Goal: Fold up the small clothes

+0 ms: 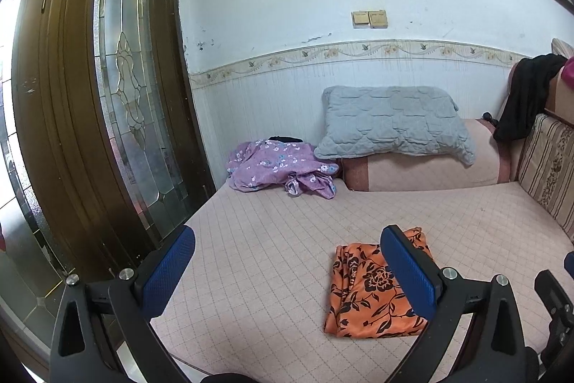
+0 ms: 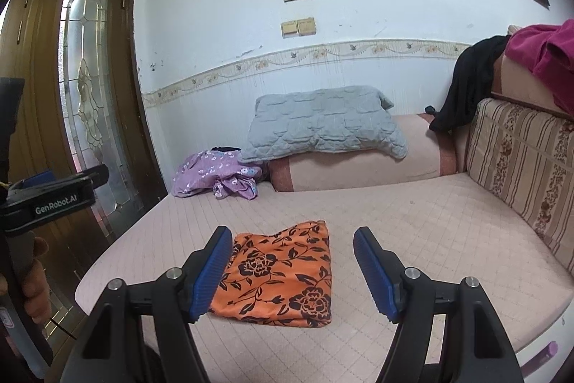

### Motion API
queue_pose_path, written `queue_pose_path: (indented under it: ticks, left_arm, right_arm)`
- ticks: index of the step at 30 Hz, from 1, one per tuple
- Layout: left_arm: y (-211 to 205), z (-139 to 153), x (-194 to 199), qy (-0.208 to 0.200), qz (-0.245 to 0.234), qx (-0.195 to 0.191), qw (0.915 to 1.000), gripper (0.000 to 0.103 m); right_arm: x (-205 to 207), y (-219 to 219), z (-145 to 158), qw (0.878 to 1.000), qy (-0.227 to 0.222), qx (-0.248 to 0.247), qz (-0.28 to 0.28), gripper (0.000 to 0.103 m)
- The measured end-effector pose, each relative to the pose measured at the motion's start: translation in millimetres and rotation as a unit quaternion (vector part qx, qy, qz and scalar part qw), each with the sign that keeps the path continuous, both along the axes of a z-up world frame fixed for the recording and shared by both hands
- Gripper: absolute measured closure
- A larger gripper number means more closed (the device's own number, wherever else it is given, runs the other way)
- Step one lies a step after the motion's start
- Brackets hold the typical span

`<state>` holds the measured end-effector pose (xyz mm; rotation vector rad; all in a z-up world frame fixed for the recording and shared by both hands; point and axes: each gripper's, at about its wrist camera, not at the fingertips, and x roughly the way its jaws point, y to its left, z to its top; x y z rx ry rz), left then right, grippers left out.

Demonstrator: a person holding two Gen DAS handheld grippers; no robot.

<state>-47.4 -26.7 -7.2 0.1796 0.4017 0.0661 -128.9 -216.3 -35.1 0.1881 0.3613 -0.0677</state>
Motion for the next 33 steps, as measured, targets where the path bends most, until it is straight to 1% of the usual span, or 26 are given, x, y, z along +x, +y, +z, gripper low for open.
queue_pose_path:
  ticks: [6, 10, 17, 25, 33]
  left_arm:
    - [2, 3, -2, 0.006, -0.008, -0.007, 0.9999, 0.000]
    - [2, 6, -5, 0.005, -0.015, -0.010, 0.9998, 0.000]
    - [1, 10, -11, -0.005, -0.023, -0.006, 0.9997, 0.000]
    - [1, 8, -8, -0.006, -0.026, -0.001, 0.9996, 0.000]
    - [4, 7, -4, -0.008, -0.023, 0.002, 0.9997, 0.000]
  right_arm:
    - [-6, 9, 12, 1.000, -0.017, -0.017, 0.003, 0.029]
    - [-6, 14, 14, 1.000, -0.018, -0.023, 0.003, 0.029]
    - [-2, 15, 11, 1.000, -0.011, -0.028, 0.002, 0.029]
    - [5, 17, 4, 1.000, -0.001, -0.031, 0.001, 0.029]
    - [13, 24, 1, 0.999, 0.003, -0.044, 0.003, 0.029]
